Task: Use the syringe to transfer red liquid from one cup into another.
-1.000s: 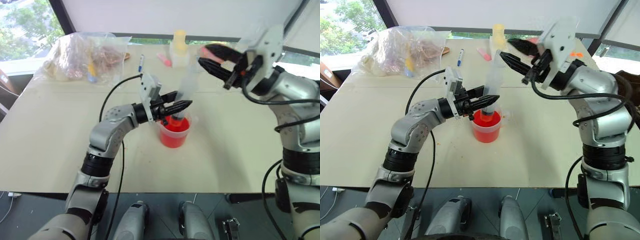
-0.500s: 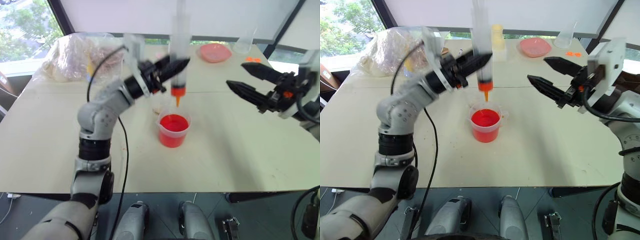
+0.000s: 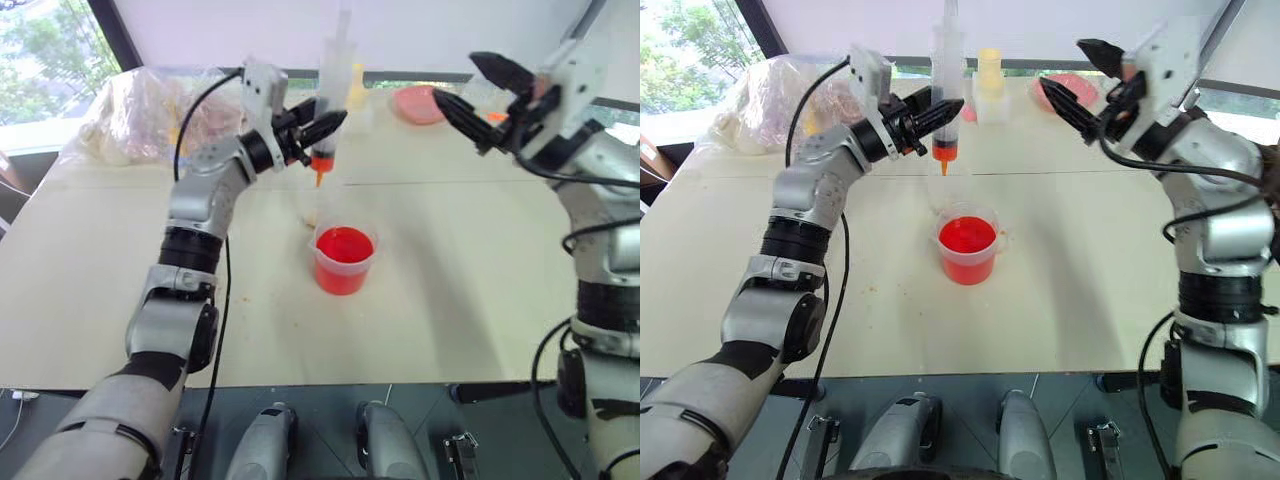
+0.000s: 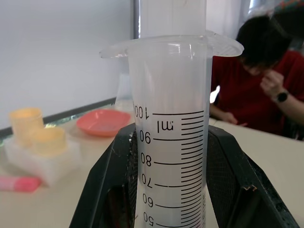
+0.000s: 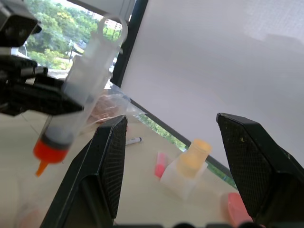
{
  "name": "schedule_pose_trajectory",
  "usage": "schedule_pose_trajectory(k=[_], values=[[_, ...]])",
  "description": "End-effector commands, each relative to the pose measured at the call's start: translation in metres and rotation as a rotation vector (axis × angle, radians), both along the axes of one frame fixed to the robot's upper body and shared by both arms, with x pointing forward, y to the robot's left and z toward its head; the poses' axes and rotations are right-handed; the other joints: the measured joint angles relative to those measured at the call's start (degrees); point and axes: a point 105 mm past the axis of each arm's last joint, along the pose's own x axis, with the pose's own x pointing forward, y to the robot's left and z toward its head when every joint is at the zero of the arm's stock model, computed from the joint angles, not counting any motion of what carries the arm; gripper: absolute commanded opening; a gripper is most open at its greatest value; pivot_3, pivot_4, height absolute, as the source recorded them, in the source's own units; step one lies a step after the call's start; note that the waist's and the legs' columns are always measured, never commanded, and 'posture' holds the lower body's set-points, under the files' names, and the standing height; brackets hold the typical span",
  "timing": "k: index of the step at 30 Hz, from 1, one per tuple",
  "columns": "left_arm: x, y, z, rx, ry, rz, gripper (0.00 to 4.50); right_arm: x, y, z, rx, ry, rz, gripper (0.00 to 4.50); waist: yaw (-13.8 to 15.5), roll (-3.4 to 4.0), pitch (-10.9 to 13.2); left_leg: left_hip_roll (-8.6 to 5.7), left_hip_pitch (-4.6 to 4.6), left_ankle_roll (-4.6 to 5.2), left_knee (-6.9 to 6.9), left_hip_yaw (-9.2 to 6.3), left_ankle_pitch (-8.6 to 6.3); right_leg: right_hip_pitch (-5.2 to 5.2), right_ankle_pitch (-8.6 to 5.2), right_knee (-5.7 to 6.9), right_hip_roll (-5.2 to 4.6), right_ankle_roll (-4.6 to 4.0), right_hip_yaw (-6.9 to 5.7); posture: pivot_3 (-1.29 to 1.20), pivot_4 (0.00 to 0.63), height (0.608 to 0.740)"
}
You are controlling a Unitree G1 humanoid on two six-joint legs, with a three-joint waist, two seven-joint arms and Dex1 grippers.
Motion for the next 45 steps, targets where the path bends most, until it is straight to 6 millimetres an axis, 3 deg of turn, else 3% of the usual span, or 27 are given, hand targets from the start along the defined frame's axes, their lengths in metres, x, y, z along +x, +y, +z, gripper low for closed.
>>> schedule_pose_trajectory(k=[1, 13, 30, 33, 37, 38, 45], values=[[-0.001, -0.008, 0.022, 0.016, -0.117, -0.007, 1.43, 0.004, 0.008, 0.022, -0.013, -0.118, 0.005, 3.1, -0.04, 0.0, 0.0, -0.02, -0.01, -0.05, -0.03, 0.02, 0.03, 0.0, 0.0, -0.04, -0.02, 0.01, 0.0, 0.0, 0.15, 0.74], [0.003, -0.005, 0.012, 0.019, -0.128, -0.009, 1.43, 0.03, 0.051, 0.035, 0.014, -0.167, 0.128, 3.1, -0.36, 0.01, 0.0, -0.01, -0.02, 0.08, -0.08, -0.01, -0.05, -0.03, 0.01, -0.07, -0.01, 0.03, 0.0, 0.0, 0.15, 0.74], [-0.009, -0.013, -0.002, 0.079, -0.151, -0.094, 1.43, 0.051, 0.073, 0.023, 0.006, -0.117, 0.183, 3.1, -0.65, 0.03, 0.01, -0.01, -0.01, 0.04, -0.08, -0.01, -0.03, -0.08, 0.01, 0.03, 0.0, 0.02, 0.01, 0.0, 0.15, 0.74], [-0.005, -0.01, -0.003, 0.082, -0.146, -0.065, 1.43, 0.049, 0.078, 0.024, 0.01, -0.122, 0.214, 2.33, -0.63, 0.03, 0.01, -0.01, -0.01, 0.02, -0.07, -0.02, -0.02, -0.09, 0.01, 0.06, 0.0, 0.02, 0.01, 0.0, 0.15, 0.74], [-0.001, -0.005, -0.001, 0.078, -0.146, -0.028, 1.43, 0.047, 0.083, 0.023, 0.004, -0.126, 0.234, 0.33, -0.64, 0.03, 0.01, -0.01, -0.01, 0.0, -0.07, -0.02, 0.0, -0.09, 0.01, 0.07, 0.0, 0.02, 0.01, 0.0, 0.15, 0.74], [0.0, -0.005, 0.0, 0.077, -0.148, -0.025, 1.43, 0.047, 0.085, 0.022, 0.0, -0.126, 0.24, 0.12, -0.65, 0.03, 0.01, -0.01, -0.01, 0.0, -0.07, -0.02, 0.0, -0.1, 0.01, 0.07, 0.0, 0.02, 0.01, 0.0, 0.15, 0.74], [-0.001, -0.003, 0.015, 0.033, -0.174, -0.012, 1.43, 0.051, 0.088, 0.005, 0.005, -0.077, 0.243, 0.12, -0.62, 0.03, 0.01, -0.01, -0.01, -0.02, -0.07, -0.03, 0.01, -0.1, 0.01, 0.1, 0.0, 0.02, 0.02, 0.0, 0.15, 0.74]])
